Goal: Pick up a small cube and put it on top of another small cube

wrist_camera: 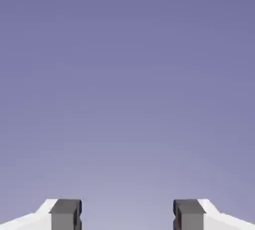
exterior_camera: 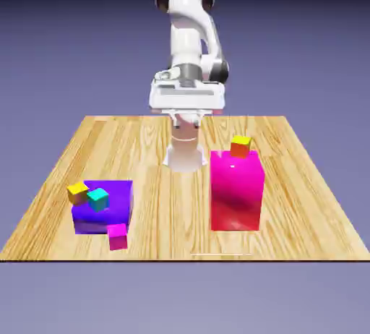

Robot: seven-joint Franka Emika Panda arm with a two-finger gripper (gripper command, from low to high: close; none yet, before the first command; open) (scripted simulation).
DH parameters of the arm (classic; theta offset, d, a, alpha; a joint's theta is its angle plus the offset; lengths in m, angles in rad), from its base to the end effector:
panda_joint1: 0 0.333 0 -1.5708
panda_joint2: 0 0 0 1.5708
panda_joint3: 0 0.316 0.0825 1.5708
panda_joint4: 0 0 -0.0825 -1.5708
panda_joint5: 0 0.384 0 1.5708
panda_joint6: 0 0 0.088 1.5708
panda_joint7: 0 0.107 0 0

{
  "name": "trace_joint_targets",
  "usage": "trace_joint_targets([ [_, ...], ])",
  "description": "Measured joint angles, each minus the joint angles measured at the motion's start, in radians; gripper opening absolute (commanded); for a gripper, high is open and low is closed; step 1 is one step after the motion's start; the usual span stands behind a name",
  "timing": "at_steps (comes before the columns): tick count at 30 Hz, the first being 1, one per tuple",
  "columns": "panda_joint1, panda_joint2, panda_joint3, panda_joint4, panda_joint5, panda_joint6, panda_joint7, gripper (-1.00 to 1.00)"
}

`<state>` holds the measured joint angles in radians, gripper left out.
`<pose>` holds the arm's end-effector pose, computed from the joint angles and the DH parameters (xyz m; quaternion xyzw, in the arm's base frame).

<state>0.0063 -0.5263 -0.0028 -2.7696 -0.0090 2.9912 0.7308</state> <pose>0.4017 0.0020 0.4544 -0.8714 0.3275 -0.3415 0.1297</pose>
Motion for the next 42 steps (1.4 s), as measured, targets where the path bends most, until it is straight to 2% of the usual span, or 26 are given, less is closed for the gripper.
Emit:
trace_joint_targets([
  [36,-0.171,1.305,-0.084,1.207,-0.268,-1.368,-0.306,0.0],
  [38,-0.175,1.334,-0.086,1.235,-0.274,-1.399,-0.313,0.0],
  [41,-0.192,1.352,-0.092,1.126,-0.287,-1.272,-0.293,0.0],
  [42,-0.196,1.356,-0.093,1.105,-0.289,-1.247,-0.289,-1.0],
])
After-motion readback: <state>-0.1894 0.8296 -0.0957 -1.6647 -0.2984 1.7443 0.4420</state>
